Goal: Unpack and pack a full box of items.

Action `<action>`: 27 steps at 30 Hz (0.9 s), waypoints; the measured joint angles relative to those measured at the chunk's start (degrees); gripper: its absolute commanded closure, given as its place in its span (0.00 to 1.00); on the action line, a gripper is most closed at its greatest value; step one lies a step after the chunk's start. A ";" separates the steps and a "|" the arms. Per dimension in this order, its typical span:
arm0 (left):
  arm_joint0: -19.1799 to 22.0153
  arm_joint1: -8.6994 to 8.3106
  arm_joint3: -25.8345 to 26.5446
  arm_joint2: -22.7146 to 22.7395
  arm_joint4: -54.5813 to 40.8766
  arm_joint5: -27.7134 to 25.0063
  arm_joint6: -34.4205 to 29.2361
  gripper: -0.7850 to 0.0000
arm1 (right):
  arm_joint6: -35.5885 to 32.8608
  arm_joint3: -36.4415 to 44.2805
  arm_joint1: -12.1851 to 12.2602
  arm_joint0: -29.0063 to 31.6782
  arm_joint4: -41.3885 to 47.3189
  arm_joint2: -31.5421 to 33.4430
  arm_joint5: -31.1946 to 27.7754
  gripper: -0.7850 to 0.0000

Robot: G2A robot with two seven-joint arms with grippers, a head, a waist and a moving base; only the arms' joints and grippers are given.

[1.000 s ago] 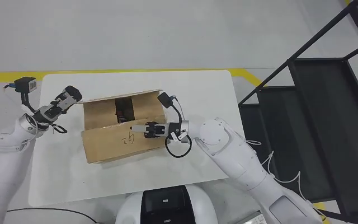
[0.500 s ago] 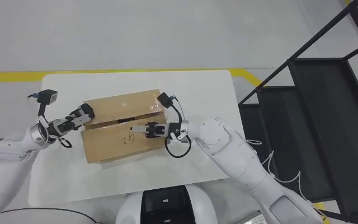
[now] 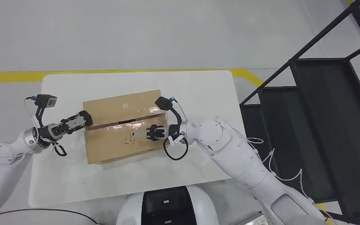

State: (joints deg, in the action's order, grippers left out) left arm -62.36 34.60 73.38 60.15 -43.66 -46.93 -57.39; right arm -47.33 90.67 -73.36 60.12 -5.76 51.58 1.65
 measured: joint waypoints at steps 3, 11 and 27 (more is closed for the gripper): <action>-0.25 -0.34 0.56 0.26 -1.93 1.68 -1.70 0.00 | 0.08 -0.16 -0.03 -0.31 -0.18 -0.07 0.07 0.00; -0.97 -1.18 0.47 1.61 -2.51 6.76 -6.77 0.00 | 0.24 -0.32 -0.04 -0.57 -0.69 -0.11 0.43 0.00; -0.11 -0.48 -1.26 0.09 2.42 8.94 -8.92 0.00 | 1.61 0.84 0.17 0.13 -1.22 0.84 0.67 0.00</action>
State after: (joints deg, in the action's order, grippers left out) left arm -62.47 34.12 72.12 60.24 -41.24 -37.99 -66.31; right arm -45.71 91.51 -73.18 60.25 -6.98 52.42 2.32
